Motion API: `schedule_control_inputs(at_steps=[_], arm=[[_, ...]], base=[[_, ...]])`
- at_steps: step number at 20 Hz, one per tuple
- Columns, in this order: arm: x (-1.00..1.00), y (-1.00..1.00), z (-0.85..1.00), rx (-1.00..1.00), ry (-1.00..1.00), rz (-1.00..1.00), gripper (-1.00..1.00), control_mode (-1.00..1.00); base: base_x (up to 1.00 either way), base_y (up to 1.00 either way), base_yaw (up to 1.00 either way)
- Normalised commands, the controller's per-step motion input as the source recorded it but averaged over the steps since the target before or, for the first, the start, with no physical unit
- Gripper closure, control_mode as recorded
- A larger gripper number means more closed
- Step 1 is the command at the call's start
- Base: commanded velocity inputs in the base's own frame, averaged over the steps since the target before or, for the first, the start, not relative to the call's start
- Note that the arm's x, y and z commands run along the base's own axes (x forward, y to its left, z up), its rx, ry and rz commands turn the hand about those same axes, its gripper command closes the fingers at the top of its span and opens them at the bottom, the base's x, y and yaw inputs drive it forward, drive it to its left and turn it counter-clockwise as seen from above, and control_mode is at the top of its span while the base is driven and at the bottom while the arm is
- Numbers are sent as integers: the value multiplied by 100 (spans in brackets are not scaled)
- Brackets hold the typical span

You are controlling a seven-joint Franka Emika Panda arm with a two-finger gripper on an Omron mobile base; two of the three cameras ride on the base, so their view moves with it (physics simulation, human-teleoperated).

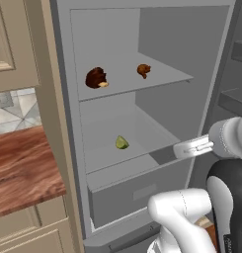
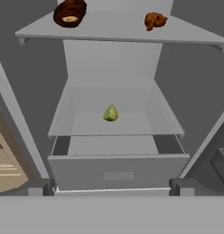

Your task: Gather the squash and lemon wedge from the fridge and place them on a tray on the dining counter. Then gather the steak and chicken drumstick from the fridge and place them on the other tray.

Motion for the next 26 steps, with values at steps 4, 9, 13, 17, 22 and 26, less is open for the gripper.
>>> schedule_control_inputs(at_steps=[4, 9, 13, 17, 22, 26], arm=[[19, 0, -10, 0, 3, 0, -100, -100], [78, 18, -54, -3, 18, 0, -100, -100], [50, 30, -61, -5, 11, 0, -100, -100], [39, 28, -51, 0, 0, 0, -100, -100], [52, 23, -32, 0, 1, 0, -100, -100], [55, 12, -11, 0, 8, 0, -100, -100]], base=[[42, -2, 0], [0, 0, 0], [0, 0, 0], [0, 0, 0], [0, 0, 0], [0, 0, 0]])
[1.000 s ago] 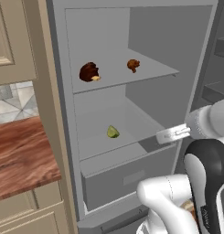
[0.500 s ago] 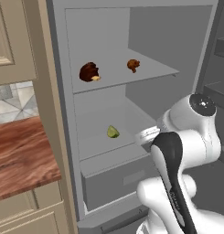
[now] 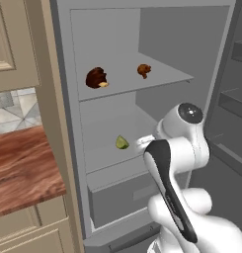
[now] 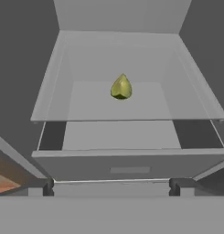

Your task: Gather the squash and lemon wedge from the fridge and place them on a tray on the dining counter. Then gather the steak and chicken drumstick from the fridge and place them on the other tray.

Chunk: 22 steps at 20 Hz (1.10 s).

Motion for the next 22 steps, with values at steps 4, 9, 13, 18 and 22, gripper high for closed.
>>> schedule_control_inputs(at_steps=[4, 9, 13, 18, 22], arm=[[35, 4, -20, 0, 8, 0, -100, -100], [35, 6, -19, -1, 10, 0, -100, -100], [40, 0, -28, -2, 6, -1, -100, -100], [38, 0, -30, -2, 1, -2, -100, -100], [43, 1, -25, -1, 0, -1, -100, -100]], base=[[0, 0, 0], [0, 0, 0], [0, 0, 0], [0, 0, 0], [0, 0, 0]])
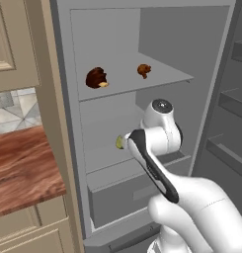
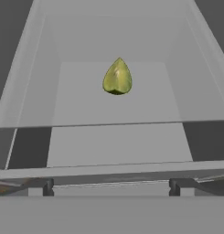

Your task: Gather the squash and lemon wedge from the fridge and place them on a tray on the dining counter. Then gather the steak and chicken drumstick from the fridge and place them on the other tray.

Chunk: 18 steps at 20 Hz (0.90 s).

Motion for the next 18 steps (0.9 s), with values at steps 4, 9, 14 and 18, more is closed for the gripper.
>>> schedule_control_inputs(at_steps=[4, 9, 14, 18], arm=[[42, 1, -26, 0, 2, -1, -100, -100], [37, 3, -29, -1, 1, -1, -100, -100], [41, 9, -23, 0, 2, -2, -100, -100], [44, 13, -19, 0, 5, -1, -100, -100]], base=[[0, 0, 0], [0, 0, 0], [0, 0, 0], [0, 0, 0]])
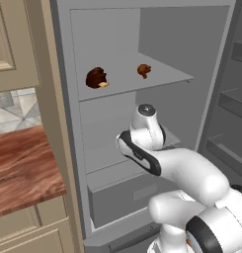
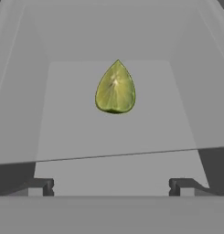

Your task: Gather the squash and lemon wedge from the fridge and place them on a tray on the dining counter. Then gather the steak and chicken drumstick from the fridge and place them on the other tray.

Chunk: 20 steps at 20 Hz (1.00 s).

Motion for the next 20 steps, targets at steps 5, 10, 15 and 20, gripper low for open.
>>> schedule_control_inputs(at_steps=[5, 10, 15, 20], arm=[[41, 10, -19, -1, 6, -1, -100, -100], [34, 0, -16, -2, 7, -1, -100, -100], [33, 0, -20, -2, 6, 0, -100, -100], [31, 0, -21, -2, 5, 0, -100, -100]], base=[[0, 0, 0], [0, 0, 0], [0, 0, 0], [0, 0, 0]])
